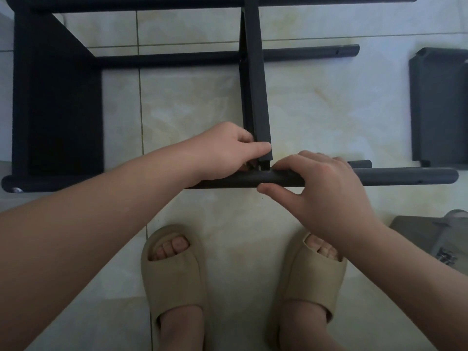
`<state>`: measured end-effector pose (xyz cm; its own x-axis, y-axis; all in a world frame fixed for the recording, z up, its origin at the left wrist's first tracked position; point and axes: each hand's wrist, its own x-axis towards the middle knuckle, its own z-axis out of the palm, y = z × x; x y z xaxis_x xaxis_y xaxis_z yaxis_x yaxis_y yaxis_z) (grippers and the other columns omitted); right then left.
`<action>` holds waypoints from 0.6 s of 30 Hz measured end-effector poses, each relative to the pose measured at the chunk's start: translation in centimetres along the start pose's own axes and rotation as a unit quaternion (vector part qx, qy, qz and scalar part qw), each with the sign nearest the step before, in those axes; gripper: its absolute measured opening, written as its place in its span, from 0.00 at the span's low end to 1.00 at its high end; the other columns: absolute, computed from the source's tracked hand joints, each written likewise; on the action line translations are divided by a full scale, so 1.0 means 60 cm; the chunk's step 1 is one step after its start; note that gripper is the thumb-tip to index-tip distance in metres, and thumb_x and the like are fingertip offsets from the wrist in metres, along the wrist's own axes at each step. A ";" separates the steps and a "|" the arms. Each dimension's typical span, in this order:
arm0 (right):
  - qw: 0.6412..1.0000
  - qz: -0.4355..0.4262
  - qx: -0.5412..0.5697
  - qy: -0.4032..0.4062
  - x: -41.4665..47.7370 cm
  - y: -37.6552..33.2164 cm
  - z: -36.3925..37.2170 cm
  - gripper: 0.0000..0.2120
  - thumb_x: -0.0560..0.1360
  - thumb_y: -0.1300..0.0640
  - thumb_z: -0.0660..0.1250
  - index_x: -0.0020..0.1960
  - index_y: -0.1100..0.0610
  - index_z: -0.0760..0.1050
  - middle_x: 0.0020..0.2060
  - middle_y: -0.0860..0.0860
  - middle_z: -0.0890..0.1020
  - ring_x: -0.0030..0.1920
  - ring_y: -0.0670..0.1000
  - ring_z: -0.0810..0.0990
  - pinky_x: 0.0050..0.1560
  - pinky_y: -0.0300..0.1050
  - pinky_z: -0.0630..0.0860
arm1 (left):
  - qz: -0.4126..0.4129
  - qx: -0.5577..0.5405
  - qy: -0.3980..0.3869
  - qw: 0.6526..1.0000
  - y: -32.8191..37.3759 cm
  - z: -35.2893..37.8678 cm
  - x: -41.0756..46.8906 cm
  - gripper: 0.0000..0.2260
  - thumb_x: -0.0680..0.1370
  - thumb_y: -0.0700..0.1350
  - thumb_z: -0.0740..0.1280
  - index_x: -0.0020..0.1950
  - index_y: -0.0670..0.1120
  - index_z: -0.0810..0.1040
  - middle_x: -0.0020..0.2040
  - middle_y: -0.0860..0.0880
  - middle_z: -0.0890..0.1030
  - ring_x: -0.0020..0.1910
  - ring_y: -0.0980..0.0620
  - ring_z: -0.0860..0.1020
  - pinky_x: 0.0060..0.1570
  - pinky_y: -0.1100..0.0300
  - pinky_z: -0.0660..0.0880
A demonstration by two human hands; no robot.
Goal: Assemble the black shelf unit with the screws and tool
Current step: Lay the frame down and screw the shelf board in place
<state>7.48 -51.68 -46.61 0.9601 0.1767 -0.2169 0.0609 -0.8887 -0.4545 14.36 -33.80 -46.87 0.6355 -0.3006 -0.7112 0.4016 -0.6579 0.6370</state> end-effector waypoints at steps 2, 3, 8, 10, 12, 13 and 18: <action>1.000 -0.002 0.007 0.008 0.001 0.003 0.002 0.21 0.71 0.35 0.67 0.51 0.50 0.83 0.42 0.46 0.82 0.45 0.52 0.79 0.54 0.49 0.70 | -0.005 0.008 -0.002 1.000 -0.002 -0.001 0.005 0.17 0.80 0.58 0.66 0.48 0.47 0.85 0.48 0.45 0.86 0.51 0.44 0.84 0.60 0.44 0.77; 1.000 -0.003 0.008 0.011 0.003 0.003 0.003 0.21 0.71 0.35 0.67 0.51 0.51 0.83 0.42 0.46 0.82 0.45 0.52 0.79 0.55 0.50 0.70 | -0.005 0.013 -0.002 1.000 -0.003 -0.002 0.007 0.17 0.80 0.58 0.66 0.48 0.46 0.85 0.47 0.44 0.86 0.50 0.43 0.83 0.59 0.44 0.77; 1.000 -0.012 0.015 0.021 0.013 0.010 0.002 0.21 0.72 0.35 0.67 0.51 0.51 0.83 0.43 0.45 0.82 0.46 0.51 0.79 0.57 0.52 0.69 | -0.001 0.025 0.006 1.000 -0.005 -0.005 0.010 0.18 0.80 0.59 0.66 0.46 0.46 0.85 0.45 0.41 0.85 0.45 0.41 0.82 0.53 0.48 0.78; 1.000 -0.013 0.017 0.023 0.017 0.012 0.001 0.21 0.71 0.35 0.67 0.50 0.50 0.83 0.42 0.45 0.82 0.46 0.51 0.79 0.58 0.52 0.69 | 0.000 0.025 0.010 1.000 -0.007 -0.006 0.011 0.18 0.80 0.59 0.66 0.45 0.46 0.85 0.45 0.40 0.84 0.39 0.45 0.80 0.50 0.50 0.78; 1.000 -0.013 0.017 0.022 0.018 0.014 0.002 0.21 0.71 0.34 0.67 0.50 0.50 0.82 0.42 0.44 0.82 0.46 0.50 0.79 0.58 0.52 0.68 | 0.002 0.023 0.014 1.000 -0.008 -0.007 0.013 0.18 0.80 0.59 0.66 0.46 0.45 0.85 0.44 0.39 0.84 0.37 0.48 0.77 0.48 0.50 0.77; 1.000 -0.012 0.019 0.022 0.019 0.015 0.002 0.21 0.71 0.34 0.66 0.50 0.50 0.82 0.42 0.44 0.82 0.46 0.50 0.79 0.58 0.52 0.68 | 0.004 0.024 0.017 1.000 -0.009 -0.007 0.013 0.18 0.80 0.59 0.66 0.46 0.45 0.85 0.42 0.39 0.83 0.37 0.49 0.77 0.45 0.52 0.77; 1.000 -0.008 0.019 0.013 0.026 0.018 0.005 0.22 0.71 0.33 0.65 0.51 0.49 0.82 0.43 0.43 0.81 0.46 0.49 0.78 0.59 0.51 0.67 | 0.019 0.037 0.027 0.999 -0.017 -0.010 0.018 0.18 0.79 0.58 0.67 0.43 0.45 0.83 0.35 0.44 0.78 0.34 0.51 0.74 0.40 0.55 0.71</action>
<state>8.98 -52.25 -47.70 0.9659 0.1792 -0.1868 0.0661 -0.8686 -0.4911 15.01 -33.05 -48.11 0.6851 -0.2893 -0.6686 0.3283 -0.6967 0.6378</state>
